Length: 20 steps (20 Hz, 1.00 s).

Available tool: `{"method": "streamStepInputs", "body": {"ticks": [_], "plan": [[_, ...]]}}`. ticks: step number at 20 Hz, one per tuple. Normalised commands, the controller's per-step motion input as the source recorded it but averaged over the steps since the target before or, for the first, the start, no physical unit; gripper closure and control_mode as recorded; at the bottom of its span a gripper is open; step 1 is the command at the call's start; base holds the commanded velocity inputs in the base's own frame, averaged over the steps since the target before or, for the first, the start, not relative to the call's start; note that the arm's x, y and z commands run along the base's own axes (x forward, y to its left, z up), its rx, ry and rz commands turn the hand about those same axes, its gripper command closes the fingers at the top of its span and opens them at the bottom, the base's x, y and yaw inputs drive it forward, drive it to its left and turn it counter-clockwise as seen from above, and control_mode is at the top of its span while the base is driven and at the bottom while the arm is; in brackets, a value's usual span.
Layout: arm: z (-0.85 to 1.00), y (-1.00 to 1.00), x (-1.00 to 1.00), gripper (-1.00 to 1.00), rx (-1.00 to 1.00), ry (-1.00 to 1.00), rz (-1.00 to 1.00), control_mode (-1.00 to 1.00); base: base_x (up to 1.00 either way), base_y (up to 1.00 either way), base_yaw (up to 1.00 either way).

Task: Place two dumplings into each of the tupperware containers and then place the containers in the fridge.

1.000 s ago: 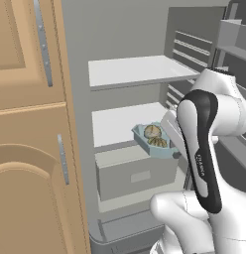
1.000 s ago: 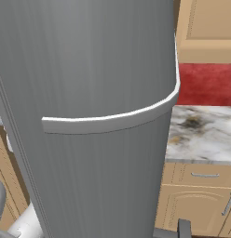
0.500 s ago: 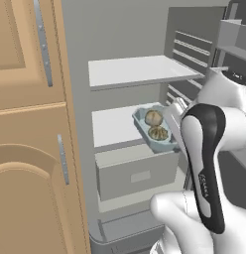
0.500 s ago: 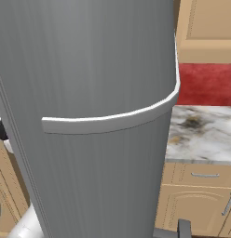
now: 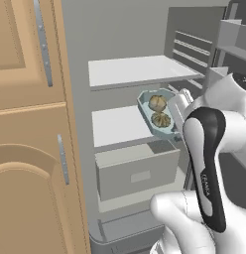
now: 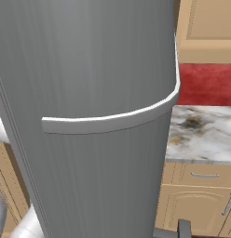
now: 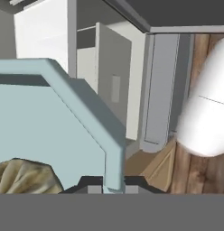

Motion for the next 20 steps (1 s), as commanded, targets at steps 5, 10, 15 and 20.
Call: {"method": "streamStepInputs", "body": {"ticks": [5, 10, 15, 20], "plan": [[0.23, -0.07, 0.77, 1.0, 0.01, 0.0, 0.0, -1.0, 0.0, 0.0, 0.0], [0.22, 0.01, 0.3, 1.0, -0.01, -0.23, 0.0, -1.0, 0.0, 0.0, 0.0], [0.14, 0.0, 0.55, 1.0, 0.0, -0.12, 0.0, -1.0, 0.0, 0.0, 0.0], [0.14, 0.01, 0.82, 1.0, 0.0, -0.01, 0.0, -1.0, 0.0, 0.0, 0.0]]}}
